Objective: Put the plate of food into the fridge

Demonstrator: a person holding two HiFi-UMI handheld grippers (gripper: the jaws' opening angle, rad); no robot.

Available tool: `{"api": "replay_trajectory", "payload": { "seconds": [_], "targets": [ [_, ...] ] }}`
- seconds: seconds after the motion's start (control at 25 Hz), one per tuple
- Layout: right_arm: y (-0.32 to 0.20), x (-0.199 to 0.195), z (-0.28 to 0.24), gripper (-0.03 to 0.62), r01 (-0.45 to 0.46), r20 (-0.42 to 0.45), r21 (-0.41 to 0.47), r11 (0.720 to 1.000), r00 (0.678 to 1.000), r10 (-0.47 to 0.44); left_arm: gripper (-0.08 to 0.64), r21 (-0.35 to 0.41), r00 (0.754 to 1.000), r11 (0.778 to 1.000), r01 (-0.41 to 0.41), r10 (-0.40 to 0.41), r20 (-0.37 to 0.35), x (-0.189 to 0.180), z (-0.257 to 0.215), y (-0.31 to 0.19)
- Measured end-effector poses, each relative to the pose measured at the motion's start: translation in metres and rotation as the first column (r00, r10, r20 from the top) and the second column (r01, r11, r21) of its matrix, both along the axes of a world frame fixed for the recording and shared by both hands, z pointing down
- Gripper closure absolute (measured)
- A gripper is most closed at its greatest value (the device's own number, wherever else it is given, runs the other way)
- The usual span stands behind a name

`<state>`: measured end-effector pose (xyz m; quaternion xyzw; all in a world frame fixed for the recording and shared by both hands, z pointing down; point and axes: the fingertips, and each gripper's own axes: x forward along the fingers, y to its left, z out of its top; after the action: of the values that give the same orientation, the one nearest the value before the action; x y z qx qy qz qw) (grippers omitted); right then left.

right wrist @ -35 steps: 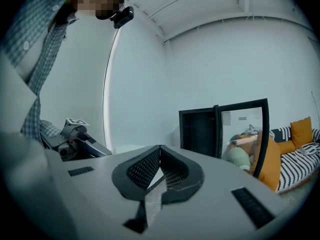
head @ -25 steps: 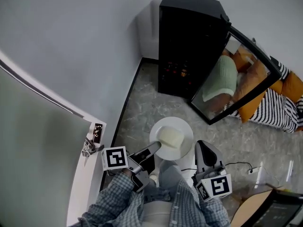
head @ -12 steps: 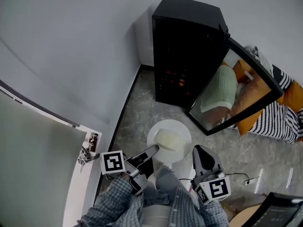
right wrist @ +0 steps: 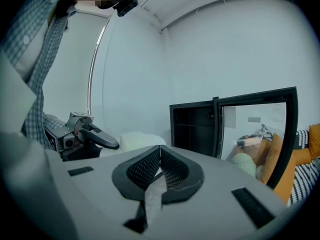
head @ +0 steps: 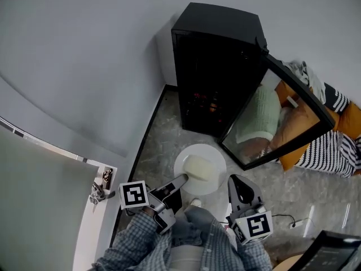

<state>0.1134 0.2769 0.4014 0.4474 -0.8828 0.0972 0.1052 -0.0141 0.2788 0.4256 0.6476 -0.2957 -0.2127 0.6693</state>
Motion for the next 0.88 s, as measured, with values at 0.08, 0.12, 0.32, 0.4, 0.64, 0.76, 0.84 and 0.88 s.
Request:
{"api": "replay_trajectory", "payload": {
  "seconds": [0.08, 0.12, 0.32, 0.4, 0.64, 0.76, 0.84, 0.88],
  "targets": [
    [-0.005, 0.003, 0.0, 0.584, -0.002, 0.001, -0.005, 1.0, 1.0, 0.002, 0.535, -0.001, 1.0, 1.0, -0.001, 0.001, 0.007, 0.002, 0.0, -0.006],
    [-0.007, 0.004, 0.0, 0.584, -0.003, 0.0, -0.007, 1.0, 1.0, 0.003, 0.535, 0.0, 1.0, 1.0, -0.001, 0.001, 0.01, 0.003, 0.0, -0.009],
    [-0.019, 0.008, -0.001, 0.585, -0.007, 0.01, -0.011, 1.0, 1.0, 0.007, 0.535, -0.012, 1.0, 1.0, -0.001, 0.001, 0.015, 0.007, 0.0, -0.022],
    [-0.026, 0.008, 0.001, 0.586, -0.005, 0.008, -0.013, 1.0, 1.0, 0.005, 0.535, -0.013, 1.0, 1.0, -0.006, 0.006, 0.02, 0.008, 0.0, -0.031],
    [-0.058, 0.004, 0.005, 0.584, -0.026, -0.006, -0.024, 0.999, 1.0, 0.026, 0.535, -0.014, 0.999, 0.999, -0.032, 0.032, 0.013, 0.005, -0.002, -0.065],
    [-0.075, 0.001, 0.004, 0.584, -0.032, -0.007, -0.023, 0.999, 0.999, 0.032, 0.535, -0.014, 0.999, 0.999, -0.044, 0.044, 0.016, 0.003, -0.004, -0.081],
    [-0.088, -0.002, 0.005, 0.586, -0.043, -0.005, -0.025, 0.999, 0.999, 0.043, 0.535, -0.012, 0.999, 0.999, -0.052, 0.052, 0.014, 0.0, -0.004, -0.094],
    [-0.094, -0.004, 0.004, 0.585, -0.048, -0.004, -0.025, 0.999, 0.999, 0.048, 0.535, -0.009, 0.998, 0.998, -0.057, 0.057, 0.013, -0.002, -0.005, -0.101]
  ]
}}
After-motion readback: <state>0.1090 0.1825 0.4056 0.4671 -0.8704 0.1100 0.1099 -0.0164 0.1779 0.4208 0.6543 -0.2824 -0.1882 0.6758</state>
